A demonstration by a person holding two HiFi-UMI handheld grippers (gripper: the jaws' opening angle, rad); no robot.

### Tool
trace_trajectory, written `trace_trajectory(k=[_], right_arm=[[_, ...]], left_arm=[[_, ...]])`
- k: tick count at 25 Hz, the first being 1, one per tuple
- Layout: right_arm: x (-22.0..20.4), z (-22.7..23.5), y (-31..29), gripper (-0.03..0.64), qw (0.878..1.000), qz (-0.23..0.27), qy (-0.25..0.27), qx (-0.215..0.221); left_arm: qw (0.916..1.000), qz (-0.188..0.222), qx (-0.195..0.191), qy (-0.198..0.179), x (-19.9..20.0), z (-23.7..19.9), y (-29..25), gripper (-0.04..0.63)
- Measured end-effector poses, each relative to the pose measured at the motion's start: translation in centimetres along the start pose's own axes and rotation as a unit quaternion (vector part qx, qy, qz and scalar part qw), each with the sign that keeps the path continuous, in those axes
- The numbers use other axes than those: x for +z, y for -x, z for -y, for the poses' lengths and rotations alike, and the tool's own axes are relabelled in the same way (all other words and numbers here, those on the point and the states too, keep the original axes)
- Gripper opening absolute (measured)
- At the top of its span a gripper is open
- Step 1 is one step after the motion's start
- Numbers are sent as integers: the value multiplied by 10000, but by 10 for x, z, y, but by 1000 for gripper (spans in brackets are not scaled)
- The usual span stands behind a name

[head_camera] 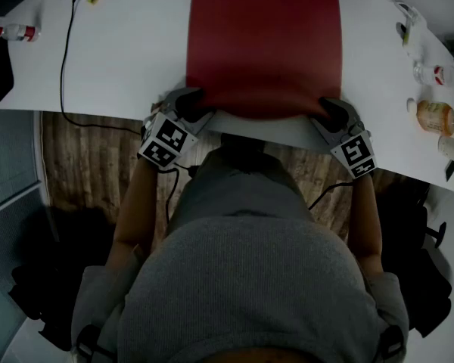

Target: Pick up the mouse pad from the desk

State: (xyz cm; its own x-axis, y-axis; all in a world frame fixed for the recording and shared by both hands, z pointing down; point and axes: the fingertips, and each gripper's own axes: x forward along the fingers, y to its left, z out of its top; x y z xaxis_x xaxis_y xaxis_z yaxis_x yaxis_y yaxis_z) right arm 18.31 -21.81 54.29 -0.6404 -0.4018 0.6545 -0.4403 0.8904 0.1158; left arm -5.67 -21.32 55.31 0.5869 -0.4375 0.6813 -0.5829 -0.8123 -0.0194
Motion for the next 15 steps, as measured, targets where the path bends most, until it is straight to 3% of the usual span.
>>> trace_trajectory(k=[6, 15], right_arm=[[8, 5, 3, 154, 9984, 207, -105, -509], [50, 22, 19, 101, 9884, 867, -247, -1222]], left_arm=[[9990, 107, 378, 226, 5, -7, 3, 159], [9902, 806, 782, 830, 32, -23, 21, 110]])
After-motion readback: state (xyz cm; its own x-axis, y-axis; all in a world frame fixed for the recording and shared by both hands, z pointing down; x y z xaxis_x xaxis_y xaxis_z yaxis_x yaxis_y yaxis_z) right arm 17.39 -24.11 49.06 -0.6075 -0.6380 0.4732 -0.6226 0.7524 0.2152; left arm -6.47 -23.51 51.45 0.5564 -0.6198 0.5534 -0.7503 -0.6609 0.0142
